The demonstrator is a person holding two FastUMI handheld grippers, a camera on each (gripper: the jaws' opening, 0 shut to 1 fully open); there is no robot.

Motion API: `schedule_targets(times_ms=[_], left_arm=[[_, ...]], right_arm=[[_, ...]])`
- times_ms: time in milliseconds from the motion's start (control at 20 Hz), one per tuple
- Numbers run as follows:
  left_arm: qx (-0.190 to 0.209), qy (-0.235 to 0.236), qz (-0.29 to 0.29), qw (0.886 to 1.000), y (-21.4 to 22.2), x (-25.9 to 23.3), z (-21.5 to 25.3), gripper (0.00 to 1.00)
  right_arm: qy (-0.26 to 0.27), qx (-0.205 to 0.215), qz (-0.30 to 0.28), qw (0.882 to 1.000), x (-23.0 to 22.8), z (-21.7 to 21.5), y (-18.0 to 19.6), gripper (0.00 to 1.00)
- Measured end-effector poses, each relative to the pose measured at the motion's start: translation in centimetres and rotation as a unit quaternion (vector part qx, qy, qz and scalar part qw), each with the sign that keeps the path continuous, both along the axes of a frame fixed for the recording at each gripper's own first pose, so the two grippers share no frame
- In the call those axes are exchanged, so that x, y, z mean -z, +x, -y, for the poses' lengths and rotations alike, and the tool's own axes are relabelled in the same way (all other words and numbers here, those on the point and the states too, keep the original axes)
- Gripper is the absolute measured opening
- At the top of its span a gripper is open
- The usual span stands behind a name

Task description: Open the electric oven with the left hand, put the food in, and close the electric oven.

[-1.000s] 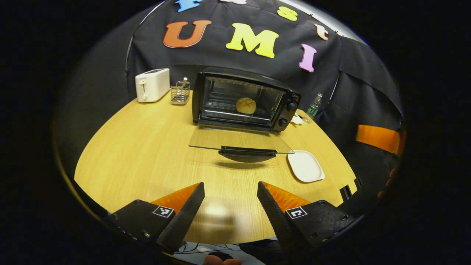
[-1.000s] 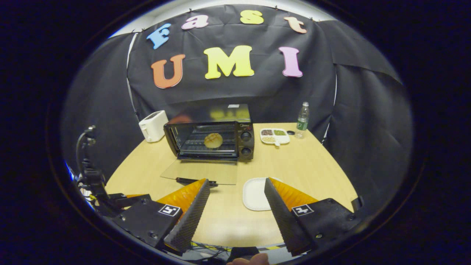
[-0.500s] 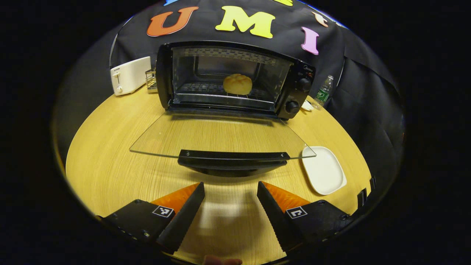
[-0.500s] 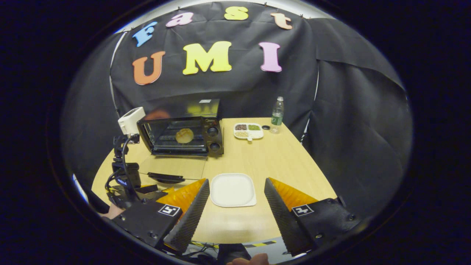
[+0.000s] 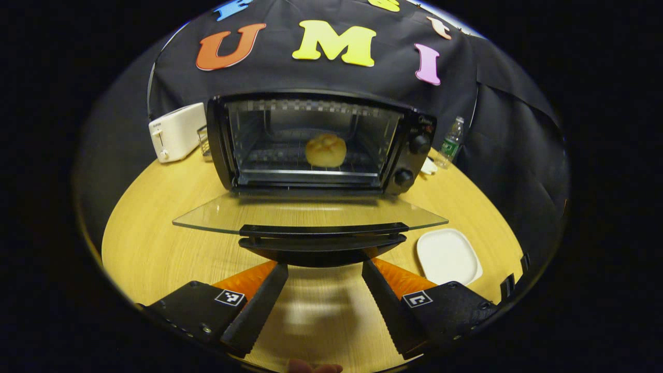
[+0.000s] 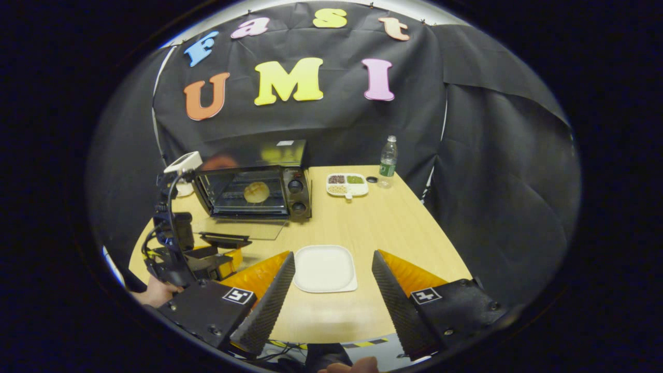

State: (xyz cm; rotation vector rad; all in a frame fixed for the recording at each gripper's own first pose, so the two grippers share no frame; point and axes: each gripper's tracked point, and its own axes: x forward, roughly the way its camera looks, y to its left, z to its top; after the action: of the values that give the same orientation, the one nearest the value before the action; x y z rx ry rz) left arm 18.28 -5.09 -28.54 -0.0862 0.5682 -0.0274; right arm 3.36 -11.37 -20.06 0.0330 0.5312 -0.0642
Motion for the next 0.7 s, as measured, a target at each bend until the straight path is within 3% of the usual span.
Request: schedule_targets(times_ms=[400, 700], left_arm=[[-0.002, -0.002, 0.138, 0.99, 1.2, -15.1, -2.0, 0.95], [-0.013, 0.012, 0.221, 0.975, -5.6, -25.1, -4.6, 0.95]], right_arm=[[0.01, -0.015, 0.06, 0.998, -4.8, -2.3, -0.4, 0.95], [0.008, -0.031, 0.124, 0.992, -10.2, -4.5, -0.8, 0.95]])
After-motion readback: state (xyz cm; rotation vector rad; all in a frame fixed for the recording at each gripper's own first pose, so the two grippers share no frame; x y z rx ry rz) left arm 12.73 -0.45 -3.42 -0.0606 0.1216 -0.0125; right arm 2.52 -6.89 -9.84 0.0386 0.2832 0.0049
